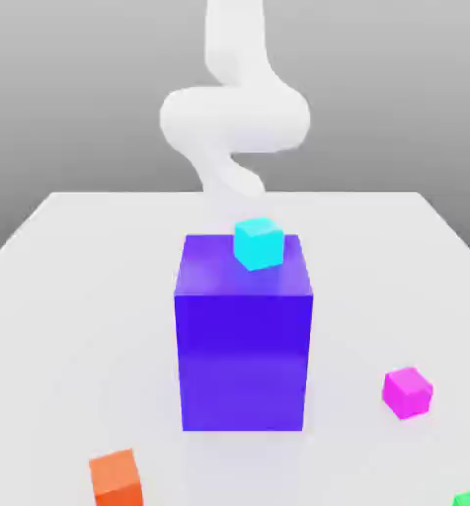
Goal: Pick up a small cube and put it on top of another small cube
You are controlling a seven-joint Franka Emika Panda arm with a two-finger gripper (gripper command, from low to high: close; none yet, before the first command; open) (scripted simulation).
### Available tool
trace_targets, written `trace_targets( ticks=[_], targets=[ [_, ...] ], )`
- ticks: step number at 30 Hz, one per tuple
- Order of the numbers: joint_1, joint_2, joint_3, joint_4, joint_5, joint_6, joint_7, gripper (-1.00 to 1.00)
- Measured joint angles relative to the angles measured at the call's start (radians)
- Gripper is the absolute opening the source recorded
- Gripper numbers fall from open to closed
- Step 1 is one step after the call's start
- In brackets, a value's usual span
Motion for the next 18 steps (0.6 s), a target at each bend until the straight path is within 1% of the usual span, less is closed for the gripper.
trace_targets(
  ticks=[9,18],
  targets=[
    [0.218,0.285,-0.019,-0.119,0.000,0.158,-0.396,0.00],
    [0.391,0.564,0.001,-0.235,0.019,0.312,-0.798,0.00]
  ],
)
